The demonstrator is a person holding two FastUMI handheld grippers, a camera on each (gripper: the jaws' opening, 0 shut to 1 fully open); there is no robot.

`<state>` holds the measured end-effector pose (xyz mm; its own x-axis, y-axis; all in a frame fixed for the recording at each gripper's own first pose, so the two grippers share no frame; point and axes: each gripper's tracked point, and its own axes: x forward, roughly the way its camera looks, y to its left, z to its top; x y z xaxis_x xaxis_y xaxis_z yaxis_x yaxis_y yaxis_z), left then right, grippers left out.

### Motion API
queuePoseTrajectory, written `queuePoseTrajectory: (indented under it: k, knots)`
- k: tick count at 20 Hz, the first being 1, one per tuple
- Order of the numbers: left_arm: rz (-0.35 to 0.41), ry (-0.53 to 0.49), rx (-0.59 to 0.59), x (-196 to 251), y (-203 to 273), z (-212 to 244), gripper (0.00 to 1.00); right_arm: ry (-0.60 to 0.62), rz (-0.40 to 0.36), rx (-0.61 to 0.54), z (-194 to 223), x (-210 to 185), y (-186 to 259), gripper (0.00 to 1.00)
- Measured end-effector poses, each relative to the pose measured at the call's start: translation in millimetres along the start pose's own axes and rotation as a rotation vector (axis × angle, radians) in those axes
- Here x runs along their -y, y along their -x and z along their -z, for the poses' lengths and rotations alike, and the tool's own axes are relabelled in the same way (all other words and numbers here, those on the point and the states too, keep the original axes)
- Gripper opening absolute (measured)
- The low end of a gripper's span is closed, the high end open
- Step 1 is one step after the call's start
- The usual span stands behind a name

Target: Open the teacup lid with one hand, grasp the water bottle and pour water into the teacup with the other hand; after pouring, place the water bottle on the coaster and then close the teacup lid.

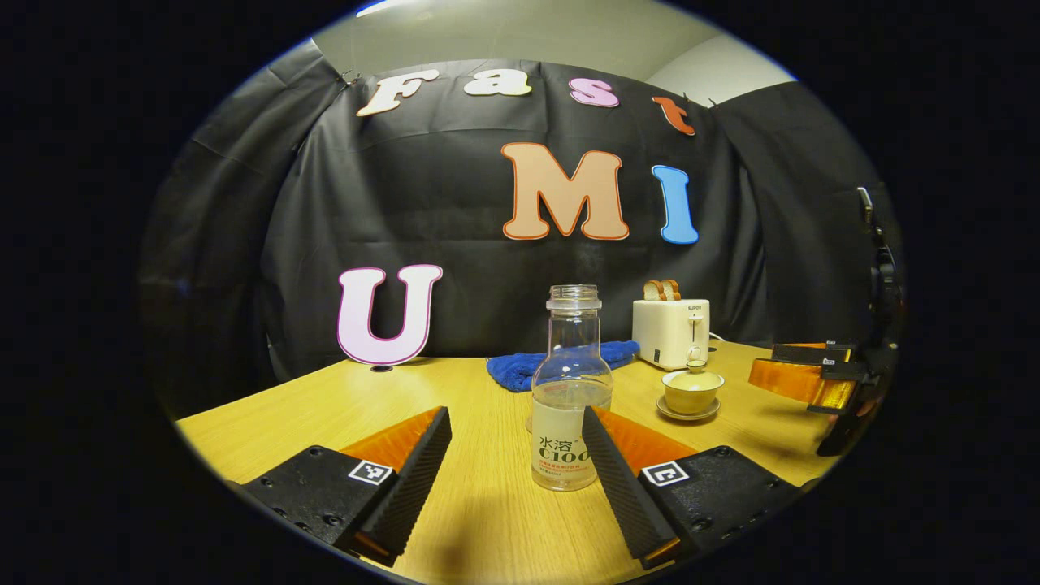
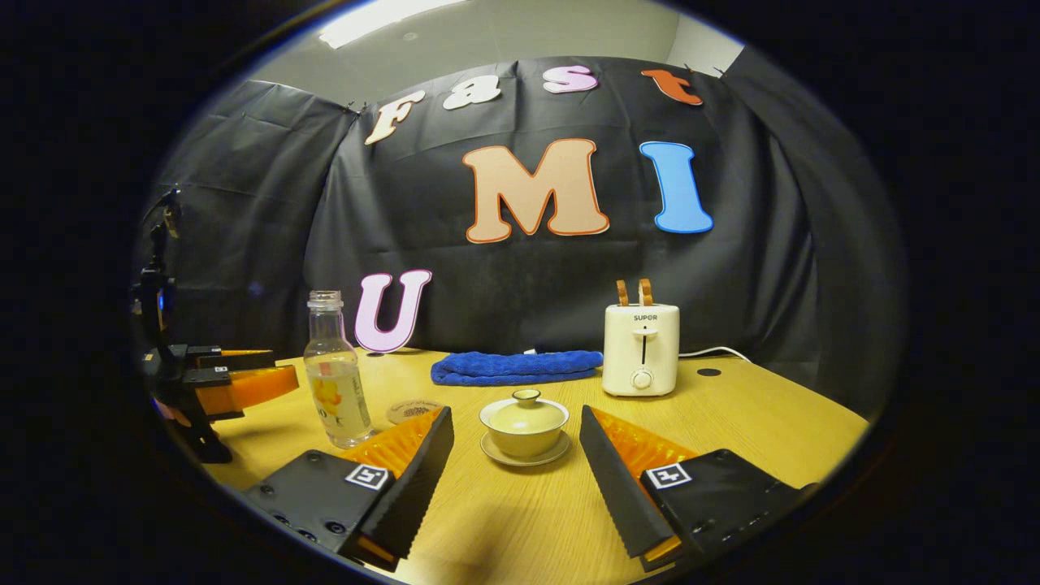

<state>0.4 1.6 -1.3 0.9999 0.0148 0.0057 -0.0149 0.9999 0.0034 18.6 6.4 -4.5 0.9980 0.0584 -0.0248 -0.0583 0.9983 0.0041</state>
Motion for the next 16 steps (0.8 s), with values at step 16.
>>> queuePoseTrajectory:
  k: [16]
  knots:
    - [0.000,0.001,0.000,0.0,0.0,0.1,0.95,0.027,-0.013,-0.134,20.7,1.0,-87.5,0.96]
